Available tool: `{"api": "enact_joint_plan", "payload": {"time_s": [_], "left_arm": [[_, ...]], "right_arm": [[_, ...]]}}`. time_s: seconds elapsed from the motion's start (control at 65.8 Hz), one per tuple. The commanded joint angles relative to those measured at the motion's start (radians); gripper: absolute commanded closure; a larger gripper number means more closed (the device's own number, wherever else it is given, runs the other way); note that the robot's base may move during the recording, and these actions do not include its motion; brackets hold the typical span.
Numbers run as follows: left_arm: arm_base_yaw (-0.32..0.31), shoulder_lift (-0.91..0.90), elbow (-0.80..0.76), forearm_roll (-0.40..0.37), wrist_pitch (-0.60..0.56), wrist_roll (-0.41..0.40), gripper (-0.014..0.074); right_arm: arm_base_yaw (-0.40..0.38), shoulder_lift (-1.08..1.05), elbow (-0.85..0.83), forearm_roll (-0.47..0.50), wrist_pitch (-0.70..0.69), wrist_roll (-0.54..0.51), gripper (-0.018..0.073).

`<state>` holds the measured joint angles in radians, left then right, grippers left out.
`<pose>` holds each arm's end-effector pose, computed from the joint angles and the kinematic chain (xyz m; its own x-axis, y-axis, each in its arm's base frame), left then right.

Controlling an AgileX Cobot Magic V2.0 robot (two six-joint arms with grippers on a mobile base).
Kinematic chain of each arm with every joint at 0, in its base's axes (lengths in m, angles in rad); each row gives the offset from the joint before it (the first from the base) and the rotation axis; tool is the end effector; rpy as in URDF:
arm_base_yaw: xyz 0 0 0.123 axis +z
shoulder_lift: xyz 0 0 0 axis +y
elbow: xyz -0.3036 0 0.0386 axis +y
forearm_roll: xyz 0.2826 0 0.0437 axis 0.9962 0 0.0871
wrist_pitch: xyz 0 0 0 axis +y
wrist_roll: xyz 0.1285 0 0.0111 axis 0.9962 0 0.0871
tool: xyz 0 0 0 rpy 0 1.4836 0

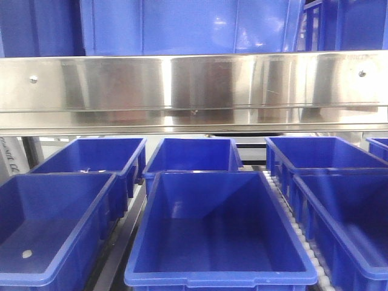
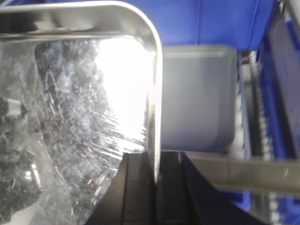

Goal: Stack silver trays without gaps
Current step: 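Drive up to the shelf holding the other silver tray, then move the held tray over the silver tray on the shelf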

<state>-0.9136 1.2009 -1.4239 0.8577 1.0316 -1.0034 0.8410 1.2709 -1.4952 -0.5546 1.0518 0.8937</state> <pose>0.2357 -0.1683 0.4763 -0.3872 -0.0596 -0.9201 0.0937 0.9902 -0.1036 0.2460 0.1865 0.4588 -0.5793 0.1008 -0.8089 -0.1189 0.9713 0.2062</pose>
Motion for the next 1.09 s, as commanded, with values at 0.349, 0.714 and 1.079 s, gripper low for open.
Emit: {"api": "enact_joint_plan", "payload": {"time_s": [0.349, 0.714, 1.079], "left_arm": [[0.399, 0.244, -0.042, -0.594, -0.473, 0.443, 0.0614], [0.490, 0.510, -0.210, -0.750, -0.471, 0.609, 0.0614], [0.490, 0.581, -0.213, -0.734, -0.512, 0.609, 0.0614]], "right_arm": [[-0.290, 0.277, -0.183, 0.272, -0.205, -0.282, 0.0636], [-0.402, 0.460, -0.200, 0.315, -0.359, -0.302, 0.0636], [-0.433, 0.543, -0.200, 0.316, -0.379, -0.302, 0.0636]]}}
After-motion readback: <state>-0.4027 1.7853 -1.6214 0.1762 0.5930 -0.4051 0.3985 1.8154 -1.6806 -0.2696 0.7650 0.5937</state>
